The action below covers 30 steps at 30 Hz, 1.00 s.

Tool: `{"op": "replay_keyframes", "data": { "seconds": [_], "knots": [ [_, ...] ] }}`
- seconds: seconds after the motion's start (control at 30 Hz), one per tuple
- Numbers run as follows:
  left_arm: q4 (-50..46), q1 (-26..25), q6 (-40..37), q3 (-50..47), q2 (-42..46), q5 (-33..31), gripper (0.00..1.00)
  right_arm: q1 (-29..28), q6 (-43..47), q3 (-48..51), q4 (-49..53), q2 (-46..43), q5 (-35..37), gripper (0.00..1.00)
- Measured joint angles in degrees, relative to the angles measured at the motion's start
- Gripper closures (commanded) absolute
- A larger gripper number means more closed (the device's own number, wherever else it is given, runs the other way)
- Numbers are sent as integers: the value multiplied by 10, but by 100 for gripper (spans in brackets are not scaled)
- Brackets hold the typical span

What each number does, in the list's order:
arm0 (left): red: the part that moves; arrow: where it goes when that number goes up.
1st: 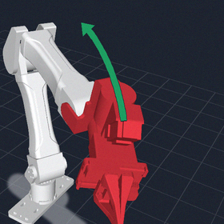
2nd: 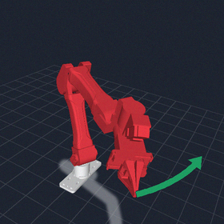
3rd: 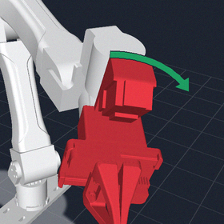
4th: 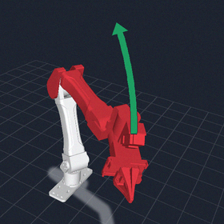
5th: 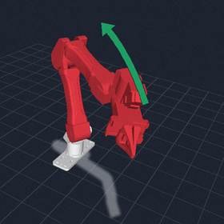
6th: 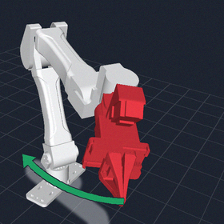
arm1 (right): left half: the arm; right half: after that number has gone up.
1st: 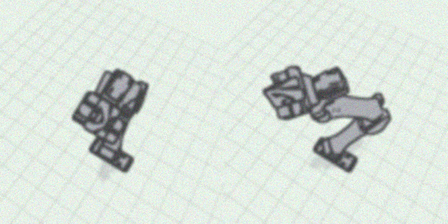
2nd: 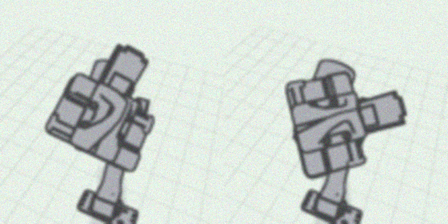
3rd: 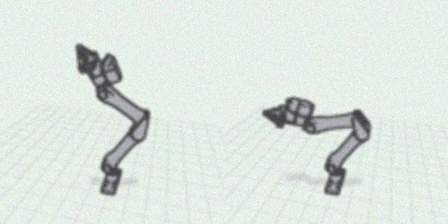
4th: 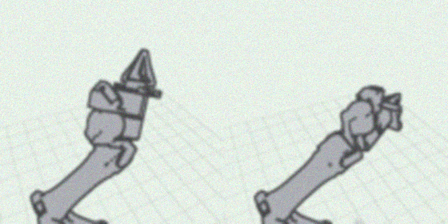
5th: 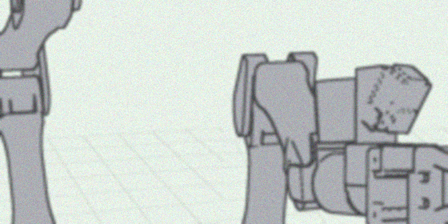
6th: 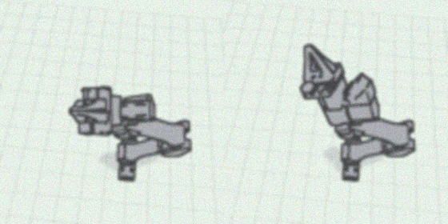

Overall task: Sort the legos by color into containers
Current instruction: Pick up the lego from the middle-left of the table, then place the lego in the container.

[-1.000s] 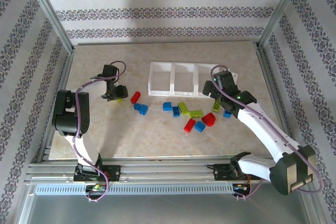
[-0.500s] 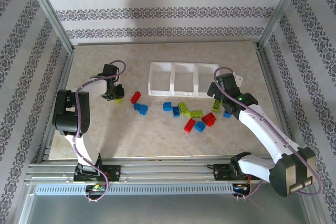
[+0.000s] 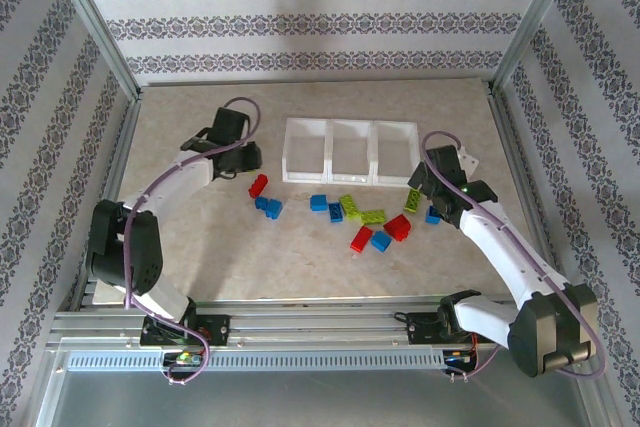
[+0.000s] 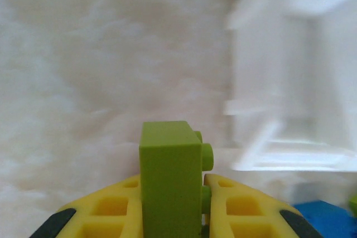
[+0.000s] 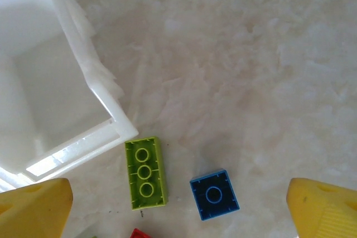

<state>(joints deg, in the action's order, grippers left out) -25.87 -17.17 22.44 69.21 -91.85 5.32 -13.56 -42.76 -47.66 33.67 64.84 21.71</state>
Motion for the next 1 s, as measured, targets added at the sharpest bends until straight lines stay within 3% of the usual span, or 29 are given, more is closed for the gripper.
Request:
{"op": "replay_keyframes", "data": {
  "seconds": [0.17, 0.33, 0.7, 1.0],
  "knots": [
    [4, -91, 6, 77, -37, -14, 84, 10, -9, 18, 0, -16, -2, 2],
    [1, -141, 6, 160, -120, -42, 84, 24, -11, 41, 3, -37, -8, 2],
    [-38, -155, 19, 229, -223, -98, 83, 71, -15, 88, 23, -96, -22, 2],
    [-55, -155, 27, 261, -259, -135, 73, 82, -15, 101, 29, -95, -36, 2]
  ]
}}
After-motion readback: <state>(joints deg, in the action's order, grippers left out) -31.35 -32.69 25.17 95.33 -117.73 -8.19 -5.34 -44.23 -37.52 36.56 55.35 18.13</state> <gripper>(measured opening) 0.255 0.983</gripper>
